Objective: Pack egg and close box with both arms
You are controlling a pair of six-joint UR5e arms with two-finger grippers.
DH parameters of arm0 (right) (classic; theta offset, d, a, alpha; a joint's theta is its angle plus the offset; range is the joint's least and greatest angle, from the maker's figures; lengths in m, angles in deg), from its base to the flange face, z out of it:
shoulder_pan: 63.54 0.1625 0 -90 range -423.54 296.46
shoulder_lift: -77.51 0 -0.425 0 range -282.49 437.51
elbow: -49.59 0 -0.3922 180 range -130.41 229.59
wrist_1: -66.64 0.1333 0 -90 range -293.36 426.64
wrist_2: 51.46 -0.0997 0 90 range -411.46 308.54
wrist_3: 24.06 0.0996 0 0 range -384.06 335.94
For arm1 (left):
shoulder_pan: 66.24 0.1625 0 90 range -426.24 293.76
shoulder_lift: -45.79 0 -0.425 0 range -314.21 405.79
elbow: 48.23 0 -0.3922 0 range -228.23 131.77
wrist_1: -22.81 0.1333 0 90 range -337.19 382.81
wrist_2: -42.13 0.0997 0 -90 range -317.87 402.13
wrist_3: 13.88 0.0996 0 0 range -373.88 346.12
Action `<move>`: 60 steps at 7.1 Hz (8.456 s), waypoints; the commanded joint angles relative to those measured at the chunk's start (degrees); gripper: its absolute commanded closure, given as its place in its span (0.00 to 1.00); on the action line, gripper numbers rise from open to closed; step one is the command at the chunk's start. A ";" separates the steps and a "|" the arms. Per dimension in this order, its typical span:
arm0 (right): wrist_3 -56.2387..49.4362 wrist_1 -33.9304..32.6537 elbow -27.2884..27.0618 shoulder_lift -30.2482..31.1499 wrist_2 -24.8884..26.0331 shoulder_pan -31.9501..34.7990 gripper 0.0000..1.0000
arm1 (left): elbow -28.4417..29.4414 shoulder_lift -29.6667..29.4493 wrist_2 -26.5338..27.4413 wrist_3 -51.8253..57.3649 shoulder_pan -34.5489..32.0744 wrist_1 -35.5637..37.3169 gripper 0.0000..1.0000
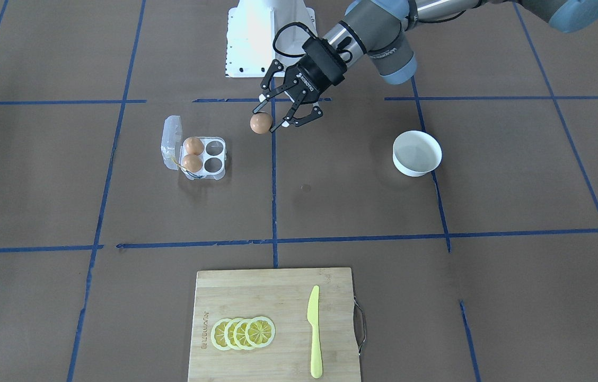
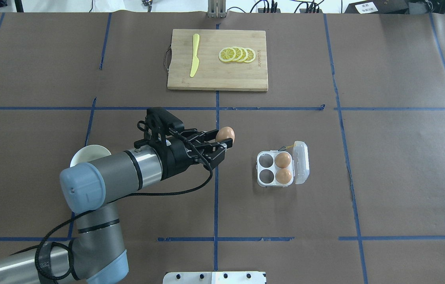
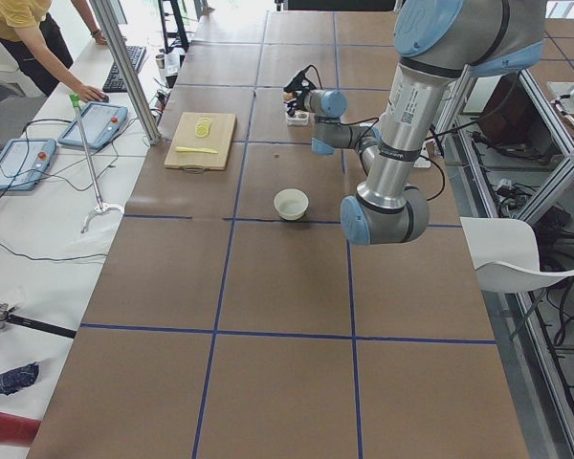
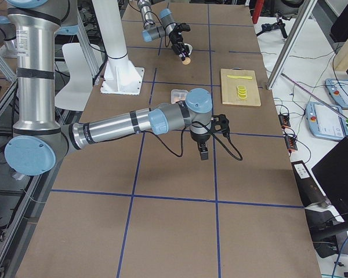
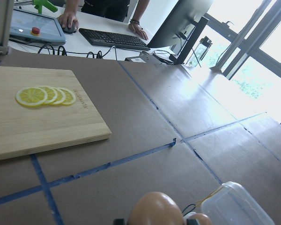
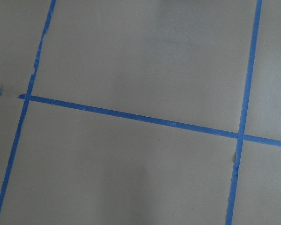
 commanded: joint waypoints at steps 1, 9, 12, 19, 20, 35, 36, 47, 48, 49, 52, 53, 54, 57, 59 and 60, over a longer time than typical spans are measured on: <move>-0.02 0.00 -0.01 0.00 0.00 0.00 0.00 | 9.60 -4.36 0.58 13.07 2.35 -11.52 1.00; -0.02 0.09 -0.01 0.00 0.09 0.09 0.00 | 26.10 -14.76 0.49 20.85 3.85 -11.83 1.00; -0.11 0.09 -0.01 0.00 0.09 0.18 0.00 | 26.63 -15.29 0.23 20.85 4.20 -11.30 1.00; -0.02 0.00 -0.01 0.09 0.09 0.18 0.00 | 27.07 -15.73 0.49 20.85 4.90 -9.81 0.57; -0.02 0.00 -0.01 0.09 0.09 0.18 0.00 | 26.98 -15.73 0.49 20.85 4.90 -9.81 0.46; 0.07 0.00 0.08 0.26 0.09 0.18 0.00 | -15.02 1.55 -28.68 28.95 -35.20 68.12 0.00; 0.07 0.00 0.08 0.26 0.09 0.18 0.00 | -15.12 6.63 -33.39 41.03 -41.96 68.76 0.00; 27.47 18.36 -1.42 0.26 0.52 -16.37 0.00 | -1.76 30.85 -49.69 60.76 -71.83 75.36 0.00; 41.50 24.72 -1.68 -0.43 4.70 -23.91 0.00 | -1.76 30.59 -49.69 60.76 -71.83 75.36 0.00; 50.43 28.00 -1.76 -1.57 13.80 -33.04 0.00 | -1.76 30.32 -49.78 60.67 -71.83 75.36 0.00; 63.42 28.30 -1.15 -9.47 25.56 -46.39 0.00 | -1.85 29.71 -49.78 60.76 -71.83 75.36 0.00; 67.88 28.82 -1.06 -11.93 26.53 -47.97 0.00 | -1.93 29.62 -49.78 60.67 -71.74 75.36 0.00; 69.92 30.91 -1.50 -13.52 28.37 -48.33 0.00 | -1.94 29.62 -49.78 60.75 -71.74 75.27 0.00; 70.13 25.97 -1.94 -13.96 23.85 -44.15 0.00 | -2.02 29.35 -49.78 60.75 -71.74 75.27 0.00; 52.83 4.21 -3.43 -17.66 23.29 -40.27 0.00 | -1.85 29.27 -49.78 60.76 -71.74 75.18 0.00; 44.63 3.26 -3.78 -15.23 22.60 -36.94 0.00 | -1.50 29.35 -49.78 60.76 -71.74 75.18 0.00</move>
